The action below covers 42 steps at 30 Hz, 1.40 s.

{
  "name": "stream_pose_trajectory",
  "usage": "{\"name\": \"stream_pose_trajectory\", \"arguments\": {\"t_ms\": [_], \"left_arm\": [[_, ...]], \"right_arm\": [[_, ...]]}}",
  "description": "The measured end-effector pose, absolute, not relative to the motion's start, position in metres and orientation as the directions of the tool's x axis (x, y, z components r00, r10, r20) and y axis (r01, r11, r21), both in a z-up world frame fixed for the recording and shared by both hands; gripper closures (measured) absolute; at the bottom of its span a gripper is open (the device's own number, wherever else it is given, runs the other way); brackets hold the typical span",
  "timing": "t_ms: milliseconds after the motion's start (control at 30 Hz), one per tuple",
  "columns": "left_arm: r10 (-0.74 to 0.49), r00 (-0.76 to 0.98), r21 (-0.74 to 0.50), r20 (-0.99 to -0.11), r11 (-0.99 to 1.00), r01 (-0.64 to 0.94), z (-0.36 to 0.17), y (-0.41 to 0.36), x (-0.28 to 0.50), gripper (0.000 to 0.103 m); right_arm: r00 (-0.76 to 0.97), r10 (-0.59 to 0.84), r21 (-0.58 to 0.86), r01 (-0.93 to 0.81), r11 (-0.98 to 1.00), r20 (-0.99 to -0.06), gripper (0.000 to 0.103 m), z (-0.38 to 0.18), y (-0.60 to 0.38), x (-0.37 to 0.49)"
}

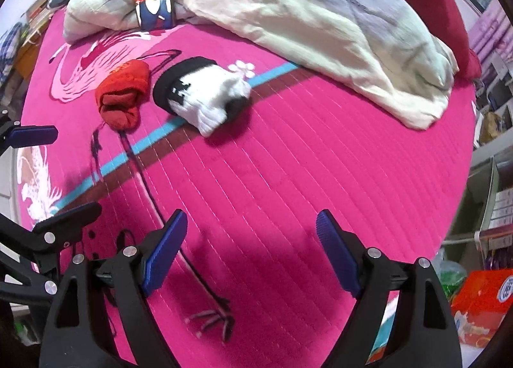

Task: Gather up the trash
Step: 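Grasp the red sock with the left tool while the right tool grasps the white black-banded sock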

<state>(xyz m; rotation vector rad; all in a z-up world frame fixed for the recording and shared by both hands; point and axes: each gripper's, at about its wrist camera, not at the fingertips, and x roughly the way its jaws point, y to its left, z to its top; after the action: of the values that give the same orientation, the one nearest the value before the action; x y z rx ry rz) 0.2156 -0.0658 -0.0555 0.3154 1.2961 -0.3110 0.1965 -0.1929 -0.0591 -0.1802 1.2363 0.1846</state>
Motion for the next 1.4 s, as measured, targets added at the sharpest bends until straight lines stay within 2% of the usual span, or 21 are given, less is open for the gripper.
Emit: {"name": "stream_pose_trajectory", "arguments": {"t_ms": [133, 200, 367, 633, 767, 800, 833, 867, 900, 933, 1267, 1333, 1400], "left_arm": [[-0.038, 0.232, 0.055, -0.972, 0.924, 0.379, -0.061, -0.057, 0.227, 0.010], [-0.038, 0.229, 0.051, -0.973, 0.927, 0.371, -0.062, -0.053, 0.232, 0.010], [-0.016, 0.229, 0.064, -0.973, 0.938, 0.339, -0.068, -0.039, 0.249, 0.010], [0.053, 0.230, 0.140, -0.972, 0.914, 0.381, -0.094, -0.038, 0.281, 0.007], [0.042, 0.212, 0.126, -0.976, 0.906, 0.404, -0.114, -0.039, 0.307, 0.007], [0.010, 0.214, 0.097, -0.977, 0.911, 0.401, -0.118, -0.037, 0.313, 0.015], [-0.041, 0.199, 0.043, -0.979, 0.915, 0.400, -0.119, -0.034, 0.316, 0.029], [-0.094, 0.174, -0.019, -0.980, 0.921, 0.389, -0.117, -0.029, 0.318, 0.032], [-0.101, 0.192, -0.019, -0.976, 0.921, 0.389, -0.113, -0.027, 0.317, 0.048], [-0.112, 0.196, -0.026, -0.974, 0.917, 0.398, -0.110, -0.025, 0.315, 0.058], [-0.142, 0.185, -0.060, -0.972, 0.920, 0.387, -0.112, -0.013, 0.316, 0.058], [-0.152, 0.186, -0.073, -0.971, 0.923, 0.377, -0.111, -0.009, 0.315, 0.058], [-0.140, 0.190, -0.060, -0.972, 0.925, 0.374, -0.110, -0.004, 0.310, 0.058]], "right_arm": [[0.315, 0.045, -0.039, -0.255, 0.966, -0.948, 0.022, -0.063, -0.183, 0.208], [0.318, 0.043, -0.043, -0.260, 0.965, -0.947, 0.017, -0.065, -0.180, 0.212], [0.312, 0.042, -0.049, -0.278, 0.959, -0.949, 0.017, -0.071, -0.169, 0.227], [0.299, 0.025, -0.076, -0.321, 0.944, -0.954, 0.014, -0.070, -0.151, 0.253], [0.284, 0.014, -0.092, -0.356, 0.930, -0.959, 0.013, -0.075, -0.146, 0.265], [0.281, 0.013, -0.094, -0.364, 0.926, -0.959, 0.013, -0.076, -0.145, 0.268], [0.279, 0.011, -0.098, -0.373, 0.922, -0.960, 0.013, -0.078, -0.143, 0.273], [0.274, 0.006, -0.102, -0.375, 0.921, -0.962, 0.013, -0.079, -0.143, 0.276], [0.271, 0.003, -0.106, -0.384, 0.917, -0.963, 0.013, -0.080, -0.141, 0.279], [0.273, 0.004, -0.111, -0.404, 0.908, -0.962, 0.013, -0.080, -0.137, 0.283], [0.274, 0.008, -0.127, -0.473, 0.872, -0.962, 0.014, -0.096, -0.123, 0.321], [0.268, 0.029, -0.106, -0.477, 0.872, -0.963, 0.021, -0.107, -0.122, 0.329], [0.238, 0.117, -0.011, -0.477, 0.879, -0.964, 0.050, -0.108, -0.124, 0.329]]}}
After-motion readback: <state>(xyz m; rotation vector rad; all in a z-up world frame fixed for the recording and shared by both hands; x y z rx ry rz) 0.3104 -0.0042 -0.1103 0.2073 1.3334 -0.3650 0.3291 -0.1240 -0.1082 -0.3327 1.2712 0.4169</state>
